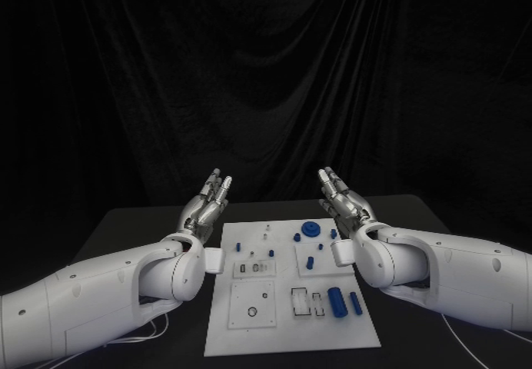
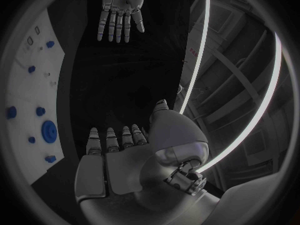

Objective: Assemble the parts on the task board

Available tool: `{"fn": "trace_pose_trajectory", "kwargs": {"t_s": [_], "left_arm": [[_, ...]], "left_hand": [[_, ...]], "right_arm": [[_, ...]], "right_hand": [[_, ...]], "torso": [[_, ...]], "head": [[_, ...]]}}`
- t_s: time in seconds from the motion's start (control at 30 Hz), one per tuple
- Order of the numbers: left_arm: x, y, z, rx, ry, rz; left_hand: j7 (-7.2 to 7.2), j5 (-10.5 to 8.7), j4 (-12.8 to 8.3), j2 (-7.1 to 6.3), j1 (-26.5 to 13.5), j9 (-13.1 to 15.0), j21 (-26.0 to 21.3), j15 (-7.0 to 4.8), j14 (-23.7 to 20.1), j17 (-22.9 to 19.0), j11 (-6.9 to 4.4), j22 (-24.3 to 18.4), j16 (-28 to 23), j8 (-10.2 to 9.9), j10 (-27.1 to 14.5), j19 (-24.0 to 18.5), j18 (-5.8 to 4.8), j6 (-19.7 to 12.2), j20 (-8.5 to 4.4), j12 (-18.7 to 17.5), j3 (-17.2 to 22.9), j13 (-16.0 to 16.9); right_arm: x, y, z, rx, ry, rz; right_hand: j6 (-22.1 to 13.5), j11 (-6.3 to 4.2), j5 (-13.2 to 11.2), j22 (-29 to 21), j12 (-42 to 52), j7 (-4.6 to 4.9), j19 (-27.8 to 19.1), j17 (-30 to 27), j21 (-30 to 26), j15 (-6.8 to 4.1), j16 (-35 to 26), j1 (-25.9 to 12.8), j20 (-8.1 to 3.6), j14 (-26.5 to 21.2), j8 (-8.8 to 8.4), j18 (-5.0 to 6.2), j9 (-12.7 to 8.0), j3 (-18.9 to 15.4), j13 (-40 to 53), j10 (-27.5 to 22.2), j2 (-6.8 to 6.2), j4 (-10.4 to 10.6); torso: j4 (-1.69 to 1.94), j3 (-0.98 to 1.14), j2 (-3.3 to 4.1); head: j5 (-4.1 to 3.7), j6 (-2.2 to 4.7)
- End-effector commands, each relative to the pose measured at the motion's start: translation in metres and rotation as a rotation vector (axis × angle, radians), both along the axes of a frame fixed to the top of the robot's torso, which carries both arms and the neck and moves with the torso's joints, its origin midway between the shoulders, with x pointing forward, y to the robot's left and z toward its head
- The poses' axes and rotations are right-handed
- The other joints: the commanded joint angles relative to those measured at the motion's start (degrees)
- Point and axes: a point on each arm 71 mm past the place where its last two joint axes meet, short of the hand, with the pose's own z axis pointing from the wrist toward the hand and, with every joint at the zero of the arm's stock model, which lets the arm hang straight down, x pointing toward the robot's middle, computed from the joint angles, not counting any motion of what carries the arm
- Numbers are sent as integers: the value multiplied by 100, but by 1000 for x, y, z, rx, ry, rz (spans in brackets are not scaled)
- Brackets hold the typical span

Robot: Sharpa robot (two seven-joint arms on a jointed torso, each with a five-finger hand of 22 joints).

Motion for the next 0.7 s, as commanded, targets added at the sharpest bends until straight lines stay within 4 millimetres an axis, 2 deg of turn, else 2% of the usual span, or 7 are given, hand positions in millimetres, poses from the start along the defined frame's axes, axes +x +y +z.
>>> {"fn": "trace_pose_trajectory", "kwargs": {"t_s": [0.03,0.37,0.53,0.57,0.63,0.67,0.7], "left_arm": [[1,-10,9,-208,-35,-144],[2,-15,17,-405,-55,-288],[2,-15,19,-453,-60,-318],[2,-15,20,-457,-60,-320],[8,6,21,-338,-225,-405],[8,7,21,-323,-238,-410],[8,9,21,-307,-252,-412]], "left_hand": [[-64,58,96,63,285,11,-21,24,8,-5,-20,-5,-21,11,-2,-7,106,18,112,-20,-41,-8],[-19,31,98,71,301,17,-21,56,8,-5,9,-5,-21,18,-2,-7,111,51,-15,-20,-13,-8],[213,294,98,73,412,48,-21,131,8,-5,144,-5,-21,54,-2,-7,124,212,-80,-20,107,-8],[365,716,93,53,512,75,-21,211,8,-5,184,-5,-21,91,-2,-7,132,346,-52,-20,219,-8],[543,882,98,67,674,104,-21,272,8,-5,217,-5,-21,161,-2,-7,141,535,-10,-20,275,-8],[614,950,99,65,726,128,-21,289,8,-5,211,-5,-21,219,4,-7,149,678,-4,-16,287,-4],[691,1031,99,60,804,143,-21,324,8,-5,289,-5,-21,282,77,-7,152,807,12,32,289,43]], "right_arm": [[-1,8,-1,186,129,135],[-1,9,1,271,186,213],[-1,9,1,272,187,214],[-1,9,1,272,187,214],[4,-16,0,265,178,192],[4,-17,0,265,178,192],[5,-18,0,264,178,192]], "right_hand": [[52,66,87,-10,-27,9,-2,-9,-21,-105,-20,302,150,-3,31,109,17,-86,-9,-12,30,60],[109,206,97,-10,-27,114,-2,-9,-21,18,-20,348,283,-3,44,116,27,-66,-9,-12,21,60],[244,455,194,-2,-27,234,7,-9,-11,284,-20,456,528,-3,84,145,53,-15,-9,-12,7,48],[373,598,471,15,-16,435,37,-9,14,374,-20,588,560,-3,136,139,77,18,-3,-9,-1,44],[428,616,561,25,15,519,56,-9,28,402,-20,644,571,-3,162,139,87,31,11,-2,-4,39],[459,666,607,37,39,555,83,-9,48,439,-20,688,583,-3,179,141,91,37,20,5,-13,39],[568,749,717,71,110,695,173,-3,108,500,-11,790,615,4,237,144,110,55,42,25,-21,36]], "torso": [[1,0,-2],[1,0,-2],[1,0,-2],[1,0,-2],[-9,-31,75],[-11,-31,73],[-14,-29,68]], "head": [[0,0],[0,0],[0,0],[0,0],[62,-102],[62,-102],[65,-111]]}}
